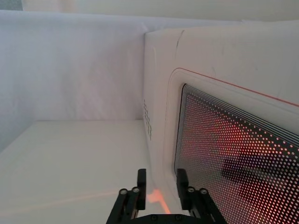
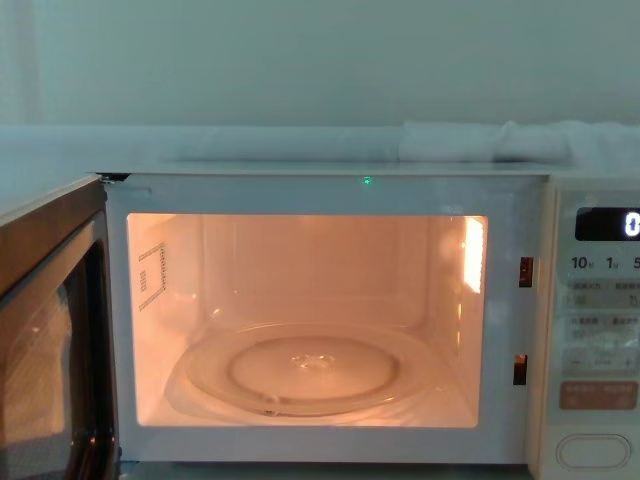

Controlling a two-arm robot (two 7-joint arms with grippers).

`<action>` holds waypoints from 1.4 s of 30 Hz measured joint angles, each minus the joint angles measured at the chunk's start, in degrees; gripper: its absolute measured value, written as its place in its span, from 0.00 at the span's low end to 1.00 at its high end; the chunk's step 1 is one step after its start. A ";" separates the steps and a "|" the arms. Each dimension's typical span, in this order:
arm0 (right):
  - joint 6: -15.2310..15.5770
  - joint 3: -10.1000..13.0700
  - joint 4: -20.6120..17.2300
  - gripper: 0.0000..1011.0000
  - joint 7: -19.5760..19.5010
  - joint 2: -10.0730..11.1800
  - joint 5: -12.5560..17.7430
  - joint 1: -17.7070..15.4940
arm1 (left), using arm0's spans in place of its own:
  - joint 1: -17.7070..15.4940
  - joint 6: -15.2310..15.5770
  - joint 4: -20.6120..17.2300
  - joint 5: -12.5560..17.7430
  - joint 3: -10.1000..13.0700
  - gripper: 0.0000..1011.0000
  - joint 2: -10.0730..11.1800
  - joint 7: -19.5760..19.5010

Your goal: Press the button to open the microwave door with one hand; close the microwave door with the other hand.

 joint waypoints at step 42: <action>0.00 0.00 0.00 0.99 0.00 0.00 0.00 0.00 | 0.00 0.00 0.00 0.00 0.00 0.00 0.00 0.00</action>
